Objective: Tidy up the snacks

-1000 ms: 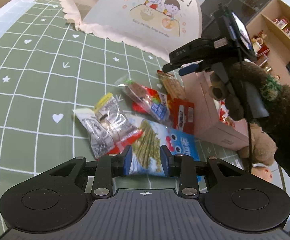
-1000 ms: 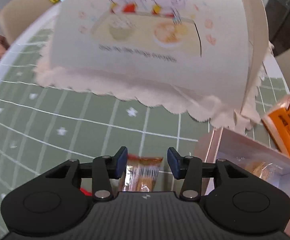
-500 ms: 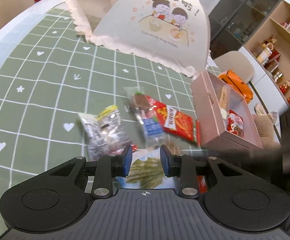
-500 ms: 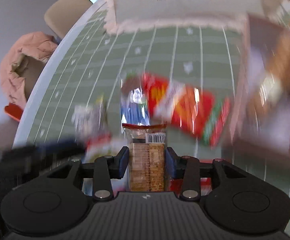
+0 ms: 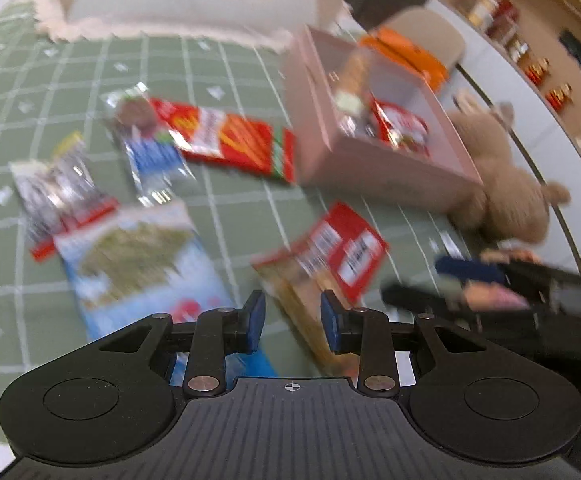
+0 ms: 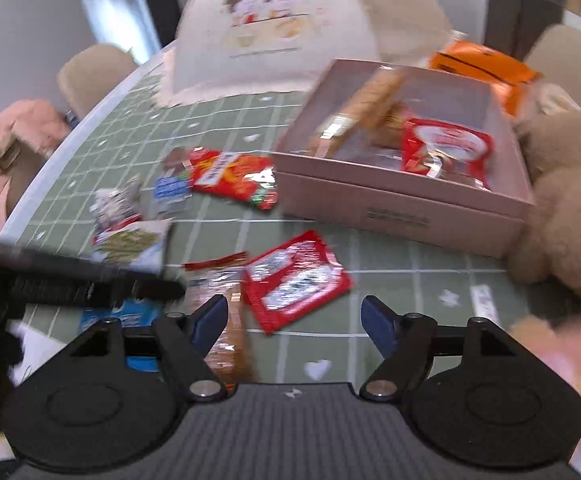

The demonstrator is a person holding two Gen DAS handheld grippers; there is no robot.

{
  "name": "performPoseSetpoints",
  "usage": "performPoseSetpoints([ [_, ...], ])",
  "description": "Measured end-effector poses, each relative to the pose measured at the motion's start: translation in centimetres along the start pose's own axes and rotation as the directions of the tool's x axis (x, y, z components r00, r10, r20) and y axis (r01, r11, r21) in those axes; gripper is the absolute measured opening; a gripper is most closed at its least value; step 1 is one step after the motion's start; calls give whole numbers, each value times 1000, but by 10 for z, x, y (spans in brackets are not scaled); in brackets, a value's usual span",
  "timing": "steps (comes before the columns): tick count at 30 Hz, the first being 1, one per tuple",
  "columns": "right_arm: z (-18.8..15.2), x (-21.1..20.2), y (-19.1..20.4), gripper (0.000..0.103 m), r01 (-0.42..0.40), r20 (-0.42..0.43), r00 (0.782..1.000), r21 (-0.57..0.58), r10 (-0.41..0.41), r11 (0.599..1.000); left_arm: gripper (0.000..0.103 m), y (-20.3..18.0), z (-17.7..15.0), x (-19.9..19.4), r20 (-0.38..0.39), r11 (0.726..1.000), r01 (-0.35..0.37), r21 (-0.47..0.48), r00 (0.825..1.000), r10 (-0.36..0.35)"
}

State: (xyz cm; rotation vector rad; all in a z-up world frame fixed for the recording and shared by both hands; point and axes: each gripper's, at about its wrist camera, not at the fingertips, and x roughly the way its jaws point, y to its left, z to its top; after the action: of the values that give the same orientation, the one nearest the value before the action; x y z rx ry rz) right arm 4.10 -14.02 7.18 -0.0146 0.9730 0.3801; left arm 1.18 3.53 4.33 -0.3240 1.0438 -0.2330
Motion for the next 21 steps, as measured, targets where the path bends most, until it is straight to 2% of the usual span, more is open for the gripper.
performPoseSetpoints([
  [2,0,9,-3,74,-3,8,1000,-1,3,1000,34,-7,-7,0,-11,999,-37,28,999,38],
  [5,-1,28,5,74,55,5,998,-72,-55,996,34,-8,-13,-7,-7,995,-90,44,996,90],
  [9,-9,44,23,74,-14,-28,1000,-120,10,993,34,5,-15,-23,23,984,-177,12,984,176],
  [11,-8,47,29,75,-2,-1,1000,-161,2,987,34,10,-17,-26,25,977,-212,8,977,212],
  [13,-3,54,30,77,-2,9,1000,-176,3,984,34,13,-19,-27,16,979,-205,-8,979,205],
  [15,1,59,30,81,2,18,1000,-184,1,983,34,12,-20,-27,8,986,-166,-25,986,166],
  [16,2,59,31,79,6,10,1000,-194,-4,981,34,9,-20,-27,6,989,-147,-25,989,147],
  [19,-4,49,30,54,9,-5,1000,-208,-10,978,34,-7,-18,-21,12,994,-109,-3,994,109],
  [21,-11,40,20,50,19,-14,1000,-180,-21,983,34,-15,-16,-13,12,992,-122,13,993,122],
])
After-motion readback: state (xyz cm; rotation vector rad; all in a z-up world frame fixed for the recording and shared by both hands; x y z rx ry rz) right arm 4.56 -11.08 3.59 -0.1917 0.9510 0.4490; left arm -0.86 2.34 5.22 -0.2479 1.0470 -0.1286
